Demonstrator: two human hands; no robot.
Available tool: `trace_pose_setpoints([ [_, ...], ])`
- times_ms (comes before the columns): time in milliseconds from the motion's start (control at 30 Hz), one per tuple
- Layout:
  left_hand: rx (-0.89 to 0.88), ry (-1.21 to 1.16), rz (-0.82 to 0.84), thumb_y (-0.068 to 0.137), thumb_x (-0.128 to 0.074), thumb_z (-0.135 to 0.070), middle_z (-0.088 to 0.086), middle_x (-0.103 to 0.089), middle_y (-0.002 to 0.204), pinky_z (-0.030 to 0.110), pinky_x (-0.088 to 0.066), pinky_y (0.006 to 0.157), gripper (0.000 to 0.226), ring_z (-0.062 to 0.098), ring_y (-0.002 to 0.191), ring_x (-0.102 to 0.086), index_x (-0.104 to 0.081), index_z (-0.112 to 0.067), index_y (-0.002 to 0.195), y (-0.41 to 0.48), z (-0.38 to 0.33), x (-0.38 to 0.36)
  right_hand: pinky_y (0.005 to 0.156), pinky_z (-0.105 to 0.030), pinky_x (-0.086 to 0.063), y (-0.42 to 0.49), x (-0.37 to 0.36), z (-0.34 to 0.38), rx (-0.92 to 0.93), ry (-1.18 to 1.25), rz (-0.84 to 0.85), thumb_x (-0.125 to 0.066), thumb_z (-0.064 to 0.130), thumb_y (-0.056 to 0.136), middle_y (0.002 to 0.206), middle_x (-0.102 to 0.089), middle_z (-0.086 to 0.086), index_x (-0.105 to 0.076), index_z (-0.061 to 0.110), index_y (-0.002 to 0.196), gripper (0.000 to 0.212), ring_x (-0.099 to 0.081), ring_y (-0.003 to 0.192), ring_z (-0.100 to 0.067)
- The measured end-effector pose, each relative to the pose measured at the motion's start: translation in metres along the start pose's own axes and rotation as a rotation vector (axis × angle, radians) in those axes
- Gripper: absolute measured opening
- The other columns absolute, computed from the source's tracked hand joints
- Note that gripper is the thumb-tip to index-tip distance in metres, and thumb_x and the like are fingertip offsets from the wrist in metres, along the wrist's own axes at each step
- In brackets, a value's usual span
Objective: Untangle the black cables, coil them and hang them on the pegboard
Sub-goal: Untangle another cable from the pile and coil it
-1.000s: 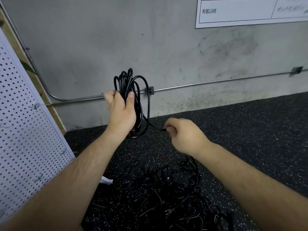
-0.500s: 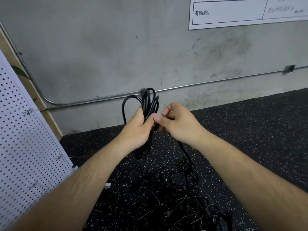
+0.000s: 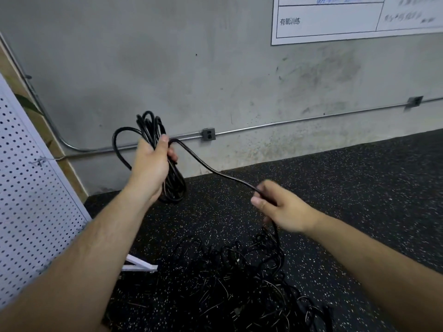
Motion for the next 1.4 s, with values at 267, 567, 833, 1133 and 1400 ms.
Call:
trace_pose_setpoints([
  [267, 0.117, 0.156, 0.188, 0.110, -0.042, -0.028, 0.007, -0.076, 0.104, 0.030, -0.054, 0.079, 0.025, 0.015, 0.092, -0.075, -0.044, -0.015, 0.132, -0.002, 0.039, -0.012, 0.079, -0.025, -0.051, -0.004, 0.033, 0.053, 0.286, -0.356, -0.228, -0.059, 0.020, 0.098, 0.108, -0.065, 0.022, -0.067, 0.036, 0.116, 0.025, -0.061, 0.096, 0.001],
  [567, 0.100, 0.185, 0.312, 0.110, -0.042, -0.026, 0.007, -0.076, 0.104, 0.035, -0.057, 0.089, 0.025, 0.015, 0.093, -0.075, -0.046, -0.015, 0.132, -0.020, 0.028, -0.022, 0.058, -0.030, -0.048, -0.003, 0.014, 0.063, 0.120, -0.672, 0.073, -0.050, 0.056, 0.100, 0.067, -0.064, 0.002, -0.065, 0.024, 0.076, 0.043, -0.058, 0.061, -0.013],
  [833, 0.023, 0.324, 0.507, 0.108, -0.044, -0.030, -0.001, -0.077, 0.097, 0.039, -0.057, 0.090, 0.020, 0.014, 0.092, -0.075, -0.049, -0.022, 0.126, -0.047, 0.022, -0.049, 0.056, -0.031, -0.047, 0.004, 0.009, 0.066, 0.095, -0.656, 0.032, -0.053, 0.057, 0.098, 0.063, -0.063, -0.001, -0.065, 0.020, 0.071, 0.047, -0.058, 0.058, -0.017],
  [1133, 0.170, 0.247, 0.738, 0.107, -0.047, -0.032, 0.003, -0.076, 0.090, 0.038, -0.058, 0.070, 0.021, 0.019, 0.074, -0.072, -0.055, -0.028, 0.126, -0.096, 0.034, -0.087, 0.046, -0.022, -0.030, 0.014, 0.028, 0.075, 0.142, -0.319, -0.303, -0.066, 0.058, 0.090, 0.054, -0.052, 0.010, -0.056, 0.031, 0.063, 0.040, -0.048, 0.046, -0.005],
  [1400, 0.444, -0.175, 0.739, 0.098, -0.056, -0.044, -0.002, -0.044, 0.063, 0.024, -0.036, 0.047, 0.033, 0.011, 0.050, -0.040, -0.053, -0.011, 0.102, -0.111, 0.028, -0.101, 0.046, -0.031, -0.027, 0.014, 0.046, 0.064, 0.036, -0.263, -0.501, -0.065, 0.067, 0.084, 0.052, -0.046, 0.003, -0.048, 0.015, 0.062, 0.059, -0.038, 0.047, -0.014],
])
Point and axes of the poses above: each hand's wrist, its own y-axis towards the middle knuckle, its own x-axis out of the back of the hand, z = x × y, the point moved 7 cm from there along y, towards the middle knuckle
